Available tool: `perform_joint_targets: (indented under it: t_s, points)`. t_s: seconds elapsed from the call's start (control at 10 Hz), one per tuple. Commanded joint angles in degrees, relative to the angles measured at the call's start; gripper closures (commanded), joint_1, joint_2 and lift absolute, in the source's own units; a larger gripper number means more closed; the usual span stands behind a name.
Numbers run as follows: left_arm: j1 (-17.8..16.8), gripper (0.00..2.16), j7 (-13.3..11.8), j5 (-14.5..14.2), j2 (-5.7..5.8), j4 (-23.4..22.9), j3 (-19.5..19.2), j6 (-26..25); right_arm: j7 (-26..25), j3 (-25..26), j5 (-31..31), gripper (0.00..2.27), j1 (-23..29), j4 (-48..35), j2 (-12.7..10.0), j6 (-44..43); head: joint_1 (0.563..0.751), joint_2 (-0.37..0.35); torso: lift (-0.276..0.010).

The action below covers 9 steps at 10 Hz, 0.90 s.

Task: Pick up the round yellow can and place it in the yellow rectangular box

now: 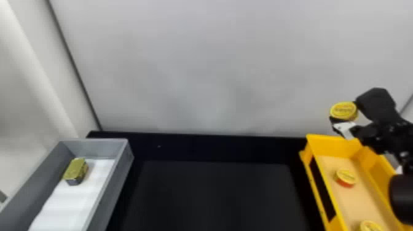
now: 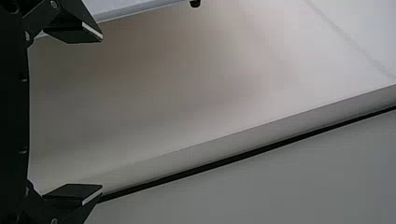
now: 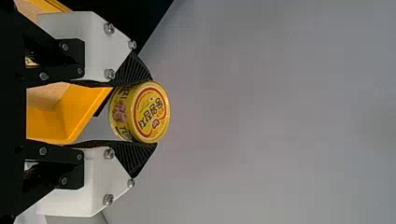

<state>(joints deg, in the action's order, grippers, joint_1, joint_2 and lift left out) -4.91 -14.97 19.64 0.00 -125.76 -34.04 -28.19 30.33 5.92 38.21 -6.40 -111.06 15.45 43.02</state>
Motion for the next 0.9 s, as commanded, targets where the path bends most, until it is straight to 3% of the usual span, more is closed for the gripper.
perform_joint_targets:
  t_s: [0.0,0.1,0.2,0.4,0.6,0.8]
  points:
    - [0.16,0.14,-0.5,0.14,-0.15,-0.02,-0.43,-0.12,-5.35,5.68,-7.7,0.73,2.97,1.46,-0.77,-3.36,0.629,0.012,-0.055]
    - [-0.1,0.14,-0.5,0.32,-0.15,0.16,0.01,0.05,-7.11,8.05,-11.83,0.73,3.41,1.9,-0.42,-4.33,0.629,0.012,-0.055]
    - [-0.28,0.14,-0.5,0.49,-0.15,0.6,0.54,0.67,-5.44,10.16,-12.71,0.73,3.23,3.57,-0.59,-7.41,0.629,0.012,-0.055]
    - [0.6,0.14,-1.64,0.32,-0.15,1.04,-2.01,1.02,-3.95,11.3,-12.8,0.73,2.53,4.97,-0.86,-10.48,0.629,0.012,-0.055]
    - [1.74,0.14,-3.75,0.32,-0.15,3.32,-7.73,3.04,-1.31,14.29,-11.56,0.73,3.94,1.63,-0.15,-9.25,0.629,0.012,-0.055]
    - [2.71,0.14,-2.61,0.05,-0.15,2.09,-15.9,3.31,1.86,14.47,-7.7,0.73,4.02,1.02,-0.33,-9.87,0.629,0.012,-0.055]
